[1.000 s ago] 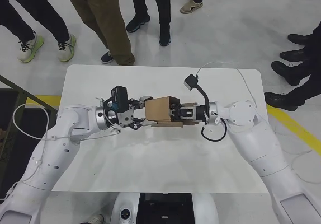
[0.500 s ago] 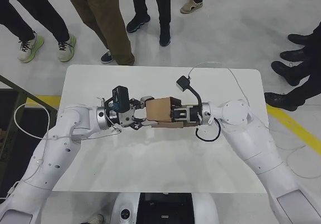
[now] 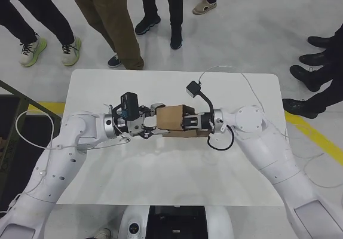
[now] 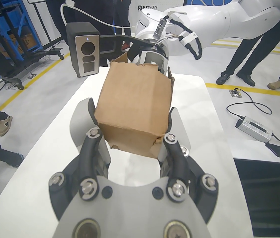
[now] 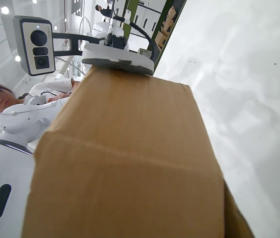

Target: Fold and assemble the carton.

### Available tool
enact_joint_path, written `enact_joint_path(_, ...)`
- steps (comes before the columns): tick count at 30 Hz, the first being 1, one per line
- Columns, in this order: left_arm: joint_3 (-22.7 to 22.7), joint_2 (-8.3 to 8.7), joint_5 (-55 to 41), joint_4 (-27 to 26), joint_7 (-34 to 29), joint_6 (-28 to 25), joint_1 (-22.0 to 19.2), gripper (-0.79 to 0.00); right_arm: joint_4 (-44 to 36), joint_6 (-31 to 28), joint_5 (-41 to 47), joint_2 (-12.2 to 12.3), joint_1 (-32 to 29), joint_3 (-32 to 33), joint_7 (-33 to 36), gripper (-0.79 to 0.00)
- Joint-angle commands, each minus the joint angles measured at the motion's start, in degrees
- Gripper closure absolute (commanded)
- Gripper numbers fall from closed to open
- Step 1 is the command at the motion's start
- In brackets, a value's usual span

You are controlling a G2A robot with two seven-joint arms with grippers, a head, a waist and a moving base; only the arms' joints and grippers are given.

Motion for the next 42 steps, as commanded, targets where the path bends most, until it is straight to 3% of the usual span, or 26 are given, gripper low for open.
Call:
enact_joint_path(1, -0.1, 0.00, -0.1, 0.1, 0.0, 0.0, 0.1, -0.351, -0.2, 0.0, -0.6, 0.3, -0.2, 1.1, 0.0, 0.000)
enact_joint_path(8, -0.5, 0.02, 0.1, 0.1, 0.2, -0.2, 0.4, -0.351, -1.8, 1.5, -3.7, 1.3, -1.6, 3.2, -0.7, 0.000)
enact_joint_path(16, -0.7, -0.01, 0.3, -0.4, 0.4, -0.4, 0.6, -0.348, -2.0, 2.4, -5.1, 0.8, -1.5, 0.9, -1.1, 0.000)
enact_joint_path(33, -0.7, -0.18, 0.3, -0.1, 0.2, -0.6, 0.4, -0.348, -0.1, 0.9, -0.9, -0.4, 0.1, -1.7, -0.2, 0.000)
enact_joint_path(42, -1.3, -0.20, 0.0, 0.9, 0.0, 0.1, 0.2, -0.351, -0.5, 1.1, -4.3, 1.1, -0.6, 3.2, -1.0, 0.000)
